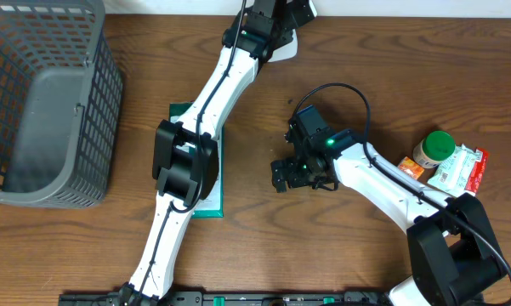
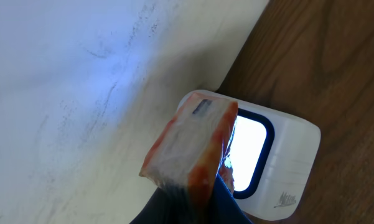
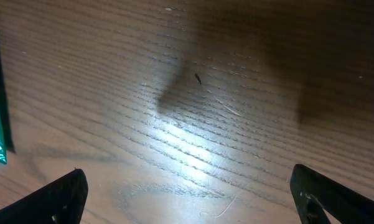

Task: Scan the item barcode
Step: 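Hold the tissue pack in front of the scanner window with the left gripper, then carry the tissue pack right and lower it beside the other orange box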

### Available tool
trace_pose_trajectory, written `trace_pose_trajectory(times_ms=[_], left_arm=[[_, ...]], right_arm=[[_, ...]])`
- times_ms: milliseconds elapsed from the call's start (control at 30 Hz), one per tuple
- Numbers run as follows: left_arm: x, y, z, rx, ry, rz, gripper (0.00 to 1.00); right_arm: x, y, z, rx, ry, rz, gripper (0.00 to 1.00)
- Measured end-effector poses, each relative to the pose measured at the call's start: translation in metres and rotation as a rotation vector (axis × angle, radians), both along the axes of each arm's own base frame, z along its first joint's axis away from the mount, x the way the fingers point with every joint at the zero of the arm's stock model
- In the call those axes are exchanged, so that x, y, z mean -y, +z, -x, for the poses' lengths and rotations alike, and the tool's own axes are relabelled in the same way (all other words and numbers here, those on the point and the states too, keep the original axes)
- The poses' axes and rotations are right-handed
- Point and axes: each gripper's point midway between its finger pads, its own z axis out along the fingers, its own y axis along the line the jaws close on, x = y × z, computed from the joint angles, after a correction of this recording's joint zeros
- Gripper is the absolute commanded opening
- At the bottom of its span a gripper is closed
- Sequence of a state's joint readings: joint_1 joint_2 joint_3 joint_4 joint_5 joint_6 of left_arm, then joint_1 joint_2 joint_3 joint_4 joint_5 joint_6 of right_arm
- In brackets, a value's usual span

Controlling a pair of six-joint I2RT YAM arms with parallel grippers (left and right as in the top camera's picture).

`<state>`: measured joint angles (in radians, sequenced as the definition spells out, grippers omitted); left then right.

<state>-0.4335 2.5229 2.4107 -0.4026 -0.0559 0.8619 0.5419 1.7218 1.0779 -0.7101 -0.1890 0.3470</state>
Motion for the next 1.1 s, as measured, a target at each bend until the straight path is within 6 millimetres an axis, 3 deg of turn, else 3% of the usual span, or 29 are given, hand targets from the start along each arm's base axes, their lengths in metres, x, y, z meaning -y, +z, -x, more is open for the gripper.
trace_pose_trajectory(times_ms=[267, 433, 500, 600, 733, 833, 900, 1000, 1100], left_arm=[[-0.006, -0.002, -0.001, -0.016, 0.06, 0.03, 0.07], [-0.012, -0.003, 0.022, -0.16, 0.136, 0.146, 0.07], [-0.015, 0.013, 0.039, -0.229, 0.155, 0.223, 0.07], [-0.024, 0.06, 0.07, -0.308, 0.181, 0.346, 0.07], [-0.041, 0.142, 0.124, -0.367, 0.212, 0.517, 0.07], [-0.046, 0.183, 0.164, -0.428, 0.213, 0.624, 0.07], [-0.041, 0.189, 0.186, -0.494, 0.201, 0.656, 0.07], [-0.028, 0.17, 0.209, -0.646, 0.206, 0.659, 0.07], [-0.006, 0.139, 0.219, -0.768, 0.21, 0.645, 0.08]], right_arm=[[0.0, 0.0, 0.0, 0.0, 0.0, 0.0, 0.99], [-0.006, 0.002, -0.009, 0.039, 0.0, -0.026, 0.99], [-0.01, 0.004, -0.009, 0.036, 0.006, -0.048, 0.96], [-0.017, 0.006, -0.004, 0.015, 0.039, -0.095, 0.56], [-0.009, 0.014, -0.001, -0.009, 0.047, -0.119, 0.53], [0.01, 0.053, -0.014, 0.086, 0.003, -0.167, 0.58], [0.032, 0.095, -0.027, 0.211, -0.049, -0.21, 0.59], [0.077, 0.163, -0.038, 0.415, -0.167, -0.254, 0.59], [0.132, 0.207, -0.035, 0.559, -0.322, -0.239, 0.59]])
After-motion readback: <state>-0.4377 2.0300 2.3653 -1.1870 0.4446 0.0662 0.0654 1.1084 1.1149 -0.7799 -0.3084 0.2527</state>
